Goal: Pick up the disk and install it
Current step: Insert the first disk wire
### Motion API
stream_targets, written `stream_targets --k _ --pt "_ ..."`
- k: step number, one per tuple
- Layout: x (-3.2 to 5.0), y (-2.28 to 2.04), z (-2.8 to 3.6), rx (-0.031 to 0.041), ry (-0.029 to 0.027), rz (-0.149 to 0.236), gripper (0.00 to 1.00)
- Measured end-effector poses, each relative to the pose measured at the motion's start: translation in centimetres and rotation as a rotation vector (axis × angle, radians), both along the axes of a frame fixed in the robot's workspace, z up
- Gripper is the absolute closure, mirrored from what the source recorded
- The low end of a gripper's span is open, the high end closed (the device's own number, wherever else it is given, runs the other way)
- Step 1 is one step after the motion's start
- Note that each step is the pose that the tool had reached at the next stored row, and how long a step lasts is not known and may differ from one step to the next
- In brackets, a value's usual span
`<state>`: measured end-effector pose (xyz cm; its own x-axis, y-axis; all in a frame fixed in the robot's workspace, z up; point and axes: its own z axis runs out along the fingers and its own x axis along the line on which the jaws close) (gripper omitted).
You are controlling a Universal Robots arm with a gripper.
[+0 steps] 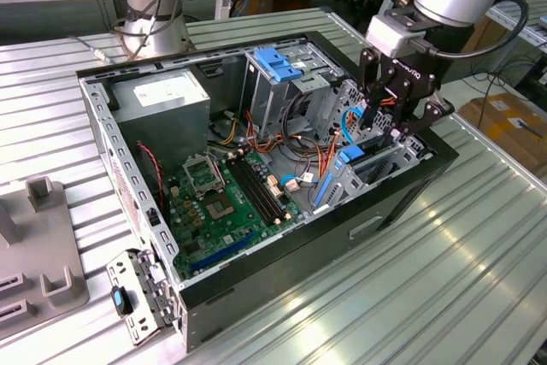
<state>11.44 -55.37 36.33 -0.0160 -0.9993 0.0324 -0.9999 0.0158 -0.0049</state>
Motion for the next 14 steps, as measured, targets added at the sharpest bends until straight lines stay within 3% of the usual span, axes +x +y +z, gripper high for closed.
stream_targets --k 5,12,14 --pt "0.01 0.2 0.1 0.0009 0.0 0.0 0.51" --pt "0.04 1.99 0.09 0.0009 0.0 0.0 0.51" --pt "0.13 2.21 0.09 0.0009 0.0001 0.0 0.51"
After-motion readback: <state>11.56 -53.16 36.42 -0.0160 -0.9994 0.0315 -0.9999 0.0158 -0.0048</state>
